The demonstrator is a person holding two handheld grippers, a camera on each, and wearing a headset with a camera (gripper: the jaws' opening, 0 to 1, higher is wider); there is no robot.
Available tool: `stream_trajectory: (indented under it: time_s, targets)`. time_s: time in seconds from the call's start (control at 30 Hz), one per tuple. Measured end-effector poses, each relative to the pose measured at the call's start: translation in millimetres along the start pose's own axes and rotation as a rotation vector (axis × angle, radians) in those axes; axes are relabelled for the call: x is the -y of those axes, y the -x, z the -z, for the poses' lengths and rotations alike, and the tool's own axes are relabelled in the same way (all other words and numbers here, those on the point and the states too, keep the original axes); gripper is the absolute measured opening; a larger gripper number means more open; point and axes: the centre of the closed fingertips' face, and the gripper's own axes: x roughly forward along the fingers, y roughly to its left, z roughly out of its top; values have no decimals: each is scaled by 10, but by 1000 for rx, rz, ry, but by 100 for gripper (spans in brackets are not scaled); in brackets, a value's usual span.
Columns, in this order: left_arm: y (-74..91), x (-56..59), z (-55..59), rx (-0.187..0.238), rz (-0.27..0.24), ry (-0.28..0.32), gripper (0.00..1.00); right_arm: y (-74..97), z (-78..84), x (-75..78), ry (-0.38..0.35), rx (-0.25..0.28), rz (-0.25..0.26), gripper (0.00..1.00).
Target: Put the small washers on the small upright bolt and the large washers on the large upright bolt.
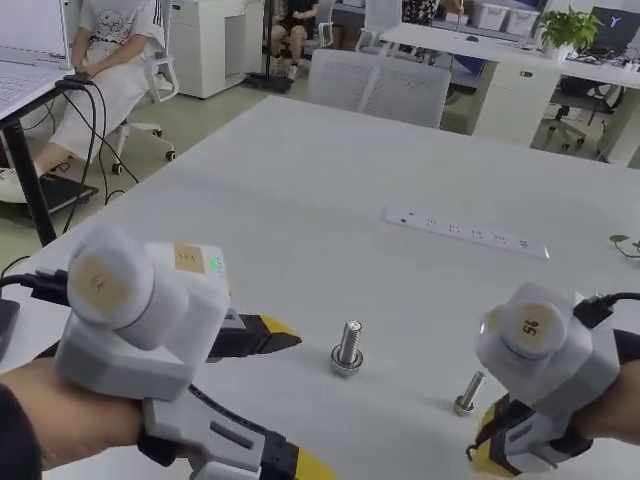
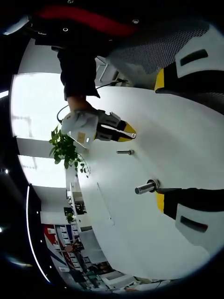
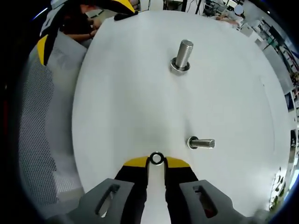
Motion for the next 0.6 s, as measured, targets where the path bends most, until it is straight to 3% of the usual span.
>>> stream_trajectory:
  time_s: [0.6]
  targets:
    - [-34, 15, 7, -9, 5, 2, 83, 107, 122, 201, -18, -15, 20, 14]
